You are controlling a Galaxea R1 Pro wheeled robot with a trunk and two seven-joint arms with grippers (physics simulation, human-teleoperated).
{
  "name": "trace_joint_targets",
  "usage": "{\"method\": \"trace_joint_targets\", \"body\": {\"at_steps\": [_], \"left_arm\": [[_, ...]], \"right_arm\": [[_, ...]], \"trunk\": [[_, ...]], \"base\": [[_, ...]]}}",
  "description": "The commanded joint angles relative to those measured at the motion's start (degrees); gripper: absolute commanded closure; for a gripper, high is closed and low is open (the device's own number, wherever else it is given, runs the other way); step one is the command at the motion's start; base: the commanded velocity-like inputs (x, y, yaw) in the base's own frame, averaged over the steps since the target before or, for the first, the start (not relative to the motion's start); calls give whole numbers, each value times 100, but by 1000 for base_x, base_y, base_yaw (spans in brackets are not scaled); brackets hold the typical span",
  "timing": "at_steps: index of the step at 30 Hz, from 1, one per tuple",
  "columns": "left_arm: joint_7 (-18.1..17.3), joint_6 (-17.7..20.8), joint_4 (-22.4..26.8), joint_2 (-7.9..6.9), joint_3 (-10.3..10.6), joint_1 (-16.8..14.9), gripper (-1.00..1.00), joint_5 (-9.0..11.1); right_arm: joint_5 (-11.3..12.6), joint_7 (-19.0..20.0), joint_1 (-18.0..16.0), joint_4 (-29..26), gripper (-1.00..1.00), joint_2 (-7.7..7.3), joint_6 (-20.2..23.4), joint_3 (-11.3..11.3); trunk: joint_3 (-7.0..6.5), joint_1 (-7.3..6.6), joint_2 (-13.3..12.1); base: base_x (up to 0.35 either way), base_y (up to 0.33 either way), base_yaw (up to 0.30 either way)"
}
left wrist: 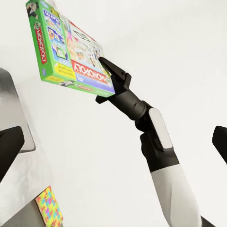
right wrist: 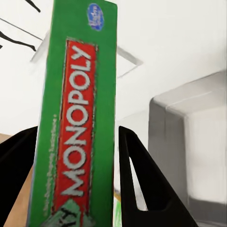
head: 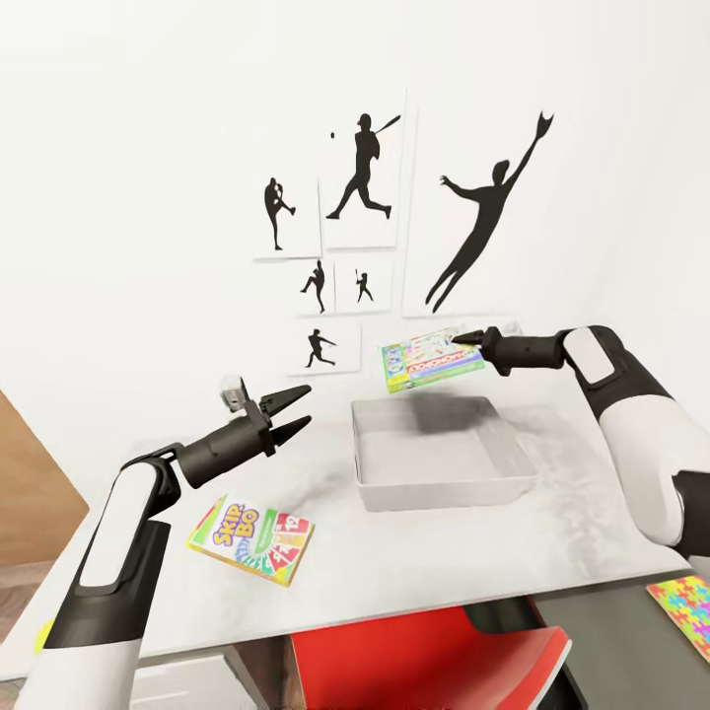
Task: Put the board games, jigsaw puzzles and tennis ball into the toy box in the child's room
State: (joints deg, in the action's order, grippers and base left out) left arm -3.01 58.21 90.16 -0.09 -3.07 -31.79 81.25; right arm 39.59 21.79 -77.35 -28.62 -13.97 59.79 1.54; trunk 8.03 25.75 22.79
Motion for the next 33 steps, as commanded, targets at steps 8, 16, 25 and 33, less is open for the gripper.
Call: {"method": "trace_joint_targets", "body": {"at_steps": [8,16,25,33], "left_arm": [[-49,36,34,-96,-248,126,-100,-21],[-60,37,42,-69,-315,158,-100,-14],[-170,30,61,-1,-367,167,-100,54],[-356,27,70,-33,-391,172,-100,314]], "right_arm": [[-63,46,-28,34,100,-35,21,-140],[-45,55,-17,58,100,-36,21,-772],[-30,61,-20,167,100,-25,21,-959],[-14,343,-23,192,100,-68,21,-946]], "trunk": [[87,3,13],[162,3,13],[247,3,13],[322,3,13]], "base": [[0,0,0],[0,0,0],[0,0,0],[0,0,0]]}}
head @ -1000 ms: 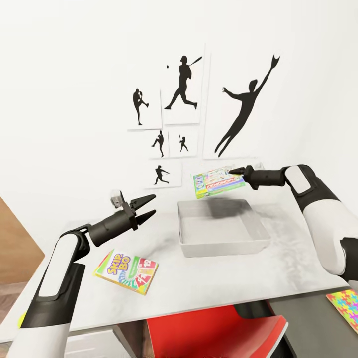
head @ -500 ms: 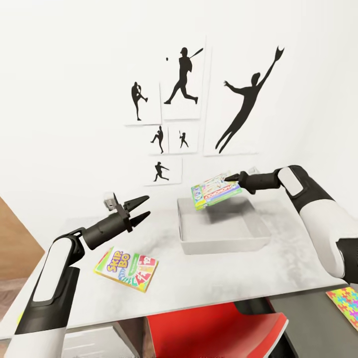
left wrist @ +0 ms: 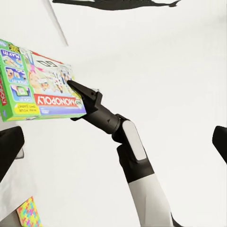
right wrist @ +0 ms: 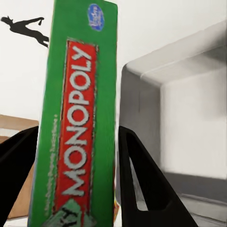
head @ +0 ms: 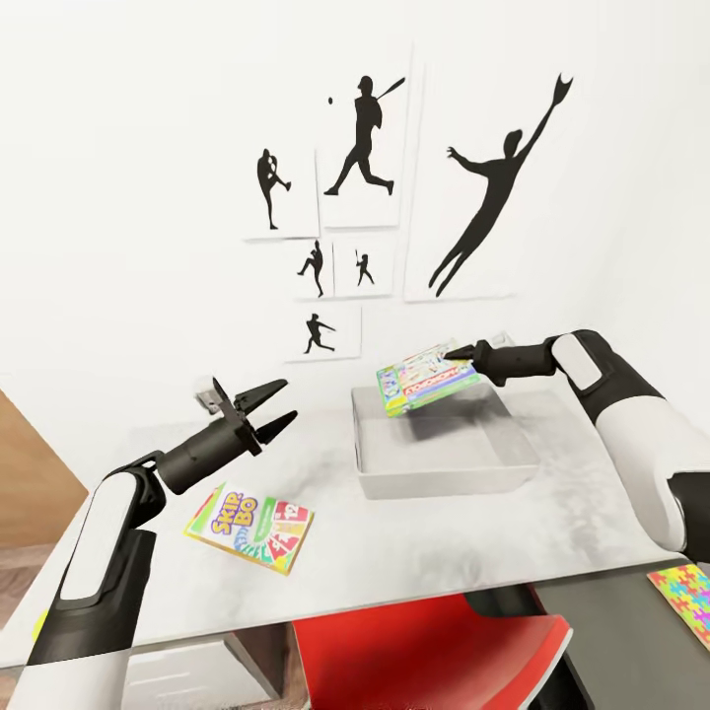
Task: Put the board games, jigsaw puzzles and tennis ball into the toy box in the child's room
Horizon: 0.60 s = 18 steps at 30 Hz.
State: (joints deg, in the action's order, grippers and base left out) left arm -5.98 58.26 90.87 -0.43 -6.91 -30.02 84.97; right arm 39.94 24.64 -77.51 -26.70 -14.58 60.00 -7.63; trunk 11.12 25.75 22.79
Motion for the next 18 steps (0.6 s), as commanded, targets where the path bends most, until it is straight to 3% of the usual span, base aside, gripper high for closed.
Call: {"method": "trace_joint_targets", "body": {"at_steps": [1,7,18], "left_arm": [[-84,24,0,-21,-15,0,-100,-24],[-122,30,26,-52,-97,93,-100,25],[-134,43,105,-68,-210,154,-100,44]], "right_arm": [[-54,217,-2,3,100,-20,0,-37],[-76,548,11,4,100,-10,0,-69],[-66,670,36,5,100,21,-94,-66]], "trunk": [[21,3,12],[78,3,12],[181,3,12]], "base": [[0,0,0],[0,0,0],[0,0,0]]}}
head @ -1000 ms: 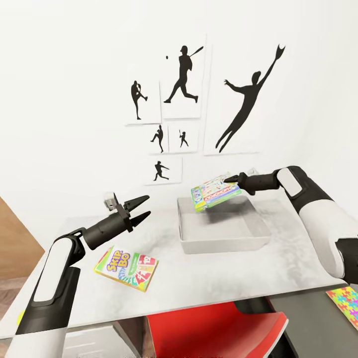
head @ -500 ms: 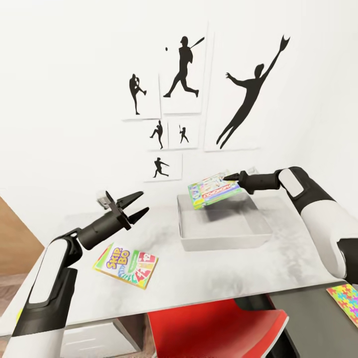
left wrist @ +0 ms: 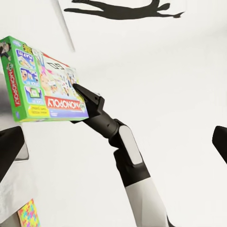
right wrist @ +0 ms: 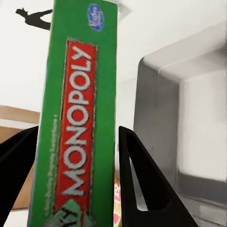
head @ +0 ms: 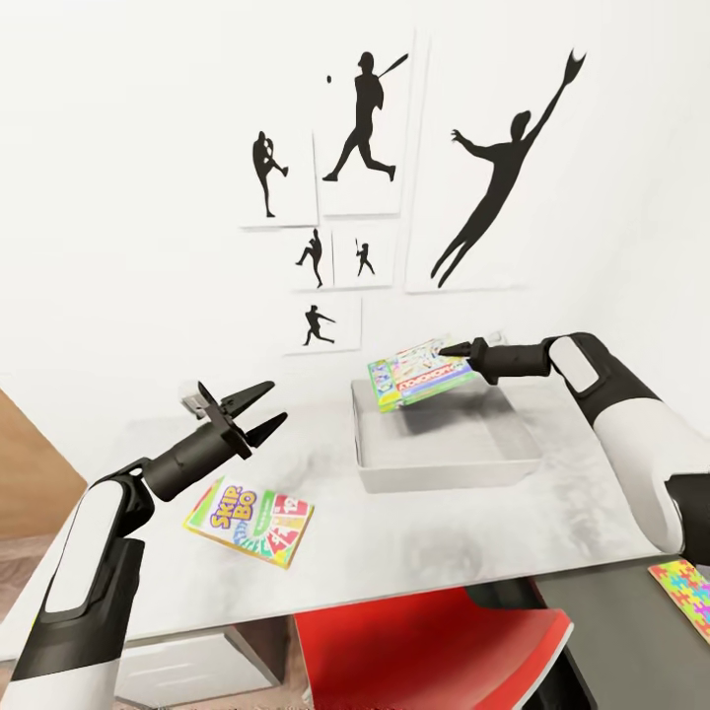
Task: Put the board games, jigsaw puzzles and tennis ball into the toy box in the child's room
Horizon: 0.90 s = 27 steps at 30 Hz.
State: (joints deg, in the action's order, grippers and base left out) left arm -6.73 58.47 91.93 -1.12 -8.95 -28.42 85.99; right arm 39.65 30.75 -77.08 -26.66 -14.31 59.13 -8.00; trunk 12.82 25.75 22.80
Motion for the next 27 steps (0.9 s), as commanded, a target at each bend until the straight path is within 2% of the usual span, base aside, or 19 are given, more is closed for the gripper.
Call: {"method": "trace_joint_targets", "body": {"at_steps": [1,7,20,27], "left_arm": [[-56,22,1,2,-4,-6,-100,-58],[-40,23,7,5,18,-11,-100,-63],[-31,24,9,13,37,-25,-100,-64],[-21,24,9,14,41,-34,-100,-66]], "right_arm": [[-40,61,3,5,100,2,-102,-32],[-48,69,61,59,100,32,-514,-47],[-40,66,86,89,100,100,-690,-45],[-56,63,88,100,100,168,-943,-44]], "trunk": [[21,3,12],[77,3,12],[199,3,12],[265,3,12]], "base": [[0,0,0],[0,0,0],[0,0,0],[0,0,0]]}}
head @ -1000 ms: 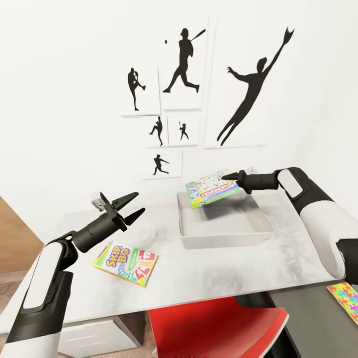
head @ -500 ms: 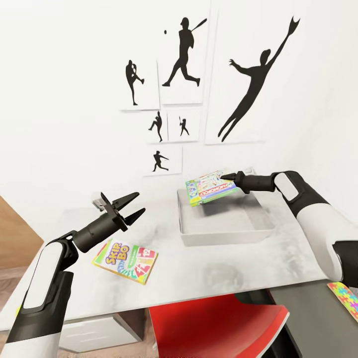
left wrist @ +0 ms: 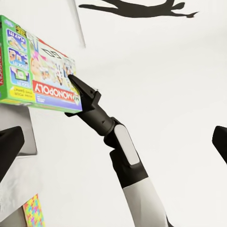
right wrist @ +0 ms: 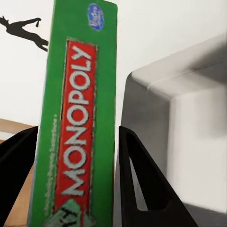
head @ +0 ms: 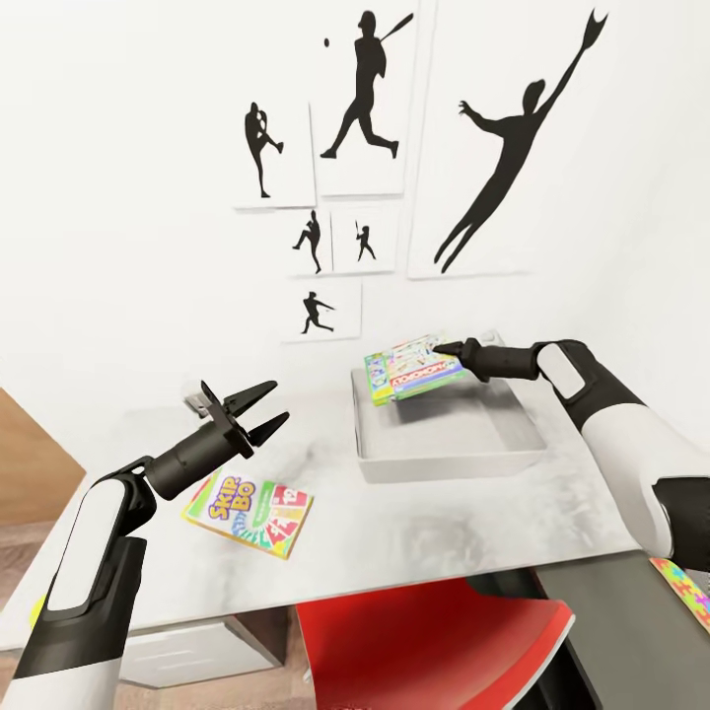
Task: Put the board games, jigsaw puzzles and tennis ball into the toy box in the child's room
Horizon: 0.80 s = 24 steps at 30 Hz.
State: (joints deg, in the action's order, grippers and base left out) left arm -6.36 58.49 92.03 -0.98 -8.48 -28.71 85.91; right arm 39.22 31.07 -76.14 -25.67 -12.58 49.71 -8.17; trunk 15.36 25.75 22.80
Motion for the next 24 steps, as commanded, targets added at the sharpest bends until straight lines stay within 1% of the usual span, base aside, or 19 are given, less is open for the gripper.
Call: {"method": "trace_joint_targets", "body": {"at_steps": [1,8,24], "left_arm": [[-57,22,-1,1,-6,-7,-100,-60],[-45,22,-1,1,-5,-11,-100,-64],[-42,22,-1,1,-5,-12,-100,-66]], "right_arm": [[-14,31,-6,1,100,1,-29,-27],[-18,31,-6,2,100,20,-114,-26],[-12,31,-6,2,100,27,-136,-26]], "trunk": [[20,3,12],[86,3,12],[236,3,12]], "base": [[0,0,0],[0,0,0],[0,0,0]]}}
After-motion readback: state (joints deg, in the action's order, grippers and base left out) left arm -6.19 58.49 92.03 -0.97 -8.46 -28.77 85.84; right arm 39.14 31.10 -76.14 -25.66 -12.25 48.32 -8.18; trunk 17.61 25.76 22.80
